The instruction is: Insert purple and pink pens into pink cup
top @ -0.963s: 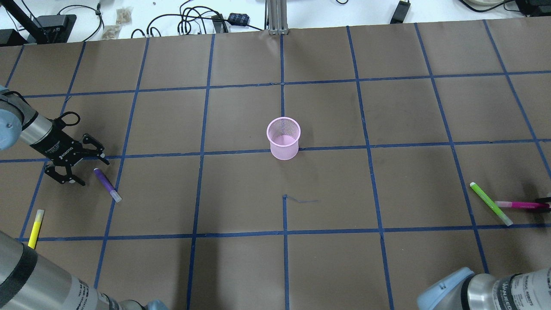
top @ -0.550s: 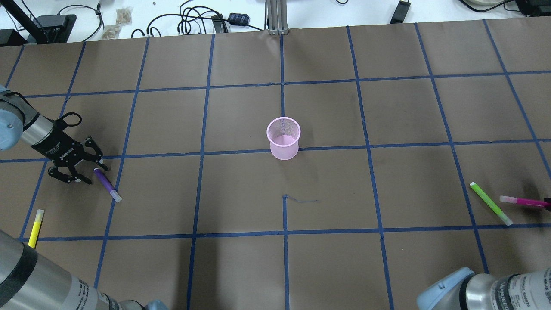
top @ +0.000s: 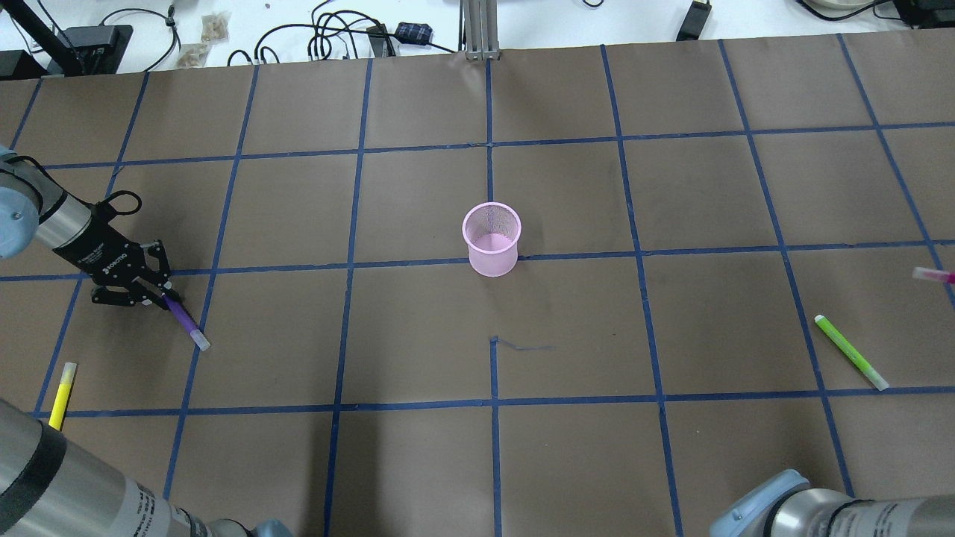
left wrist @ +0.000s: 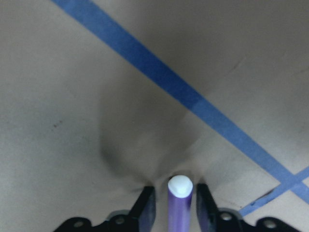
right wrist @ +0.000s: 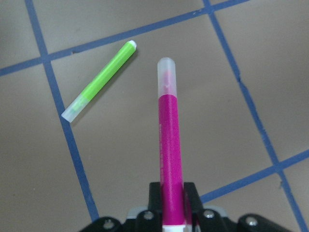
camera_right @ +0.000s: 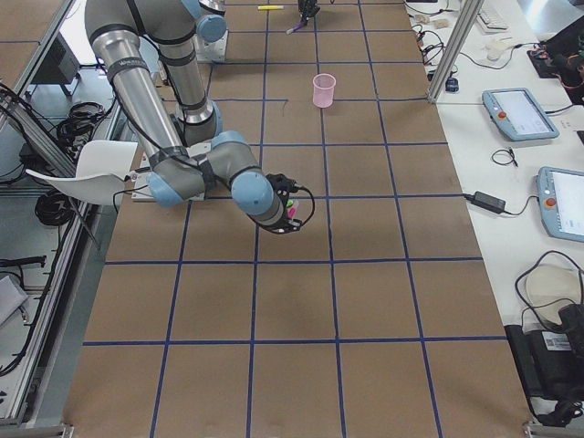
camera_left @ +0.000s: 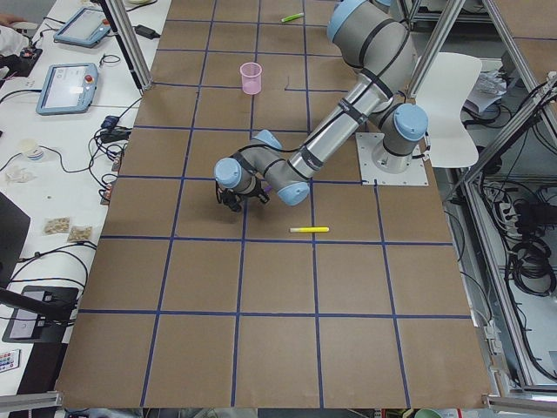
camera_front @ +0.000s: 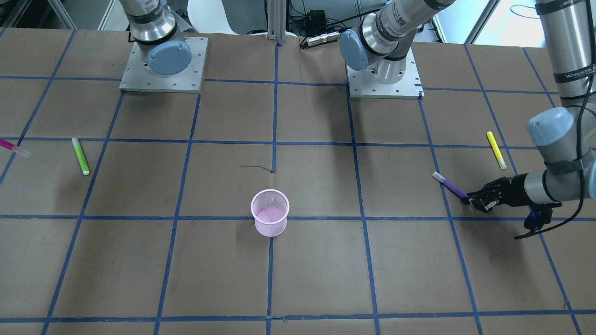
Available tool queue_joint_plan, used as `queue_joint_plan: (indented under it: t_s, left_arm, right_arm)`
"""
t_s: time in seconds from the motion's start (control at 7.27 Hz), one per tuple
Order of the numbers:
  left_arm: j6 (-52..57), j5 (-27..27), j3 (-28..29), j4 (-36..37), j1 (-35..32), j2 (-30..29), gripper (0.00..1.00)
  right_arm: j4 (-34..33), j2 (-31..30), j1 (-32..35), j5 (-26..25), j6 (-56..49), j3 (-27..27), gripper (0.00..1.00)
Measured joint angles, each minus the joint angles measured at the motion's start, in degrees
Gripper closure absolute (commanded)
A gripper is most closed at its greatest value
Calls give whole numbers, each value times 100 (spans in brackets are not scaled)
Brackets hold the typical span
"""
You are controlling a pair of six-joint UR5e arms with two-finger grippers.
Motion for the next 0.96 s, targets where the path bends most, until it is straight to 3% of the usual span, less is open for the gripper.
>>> queue_joint_plan:
  t_s: [0.14,0.41,0.69,0.96]
  left_arm:
    - [-10,-6,44,-46,-59,78,100]
    - [-80,-83,189,-290,-260,296,100]
    - [-104,-118,462,-591,-496,553,100]
    - [-91,-99,577,-678,-737,819,100]
  right_arm:
    - [-14,-355,464,-129,624,-64,100]
    - [41,-621,1982,-912,2153,-450,100]
    - [37,-550,3878,-1726,4349,-665,100]
    - [-58,-119,5385,-1933,6353,-714,100]
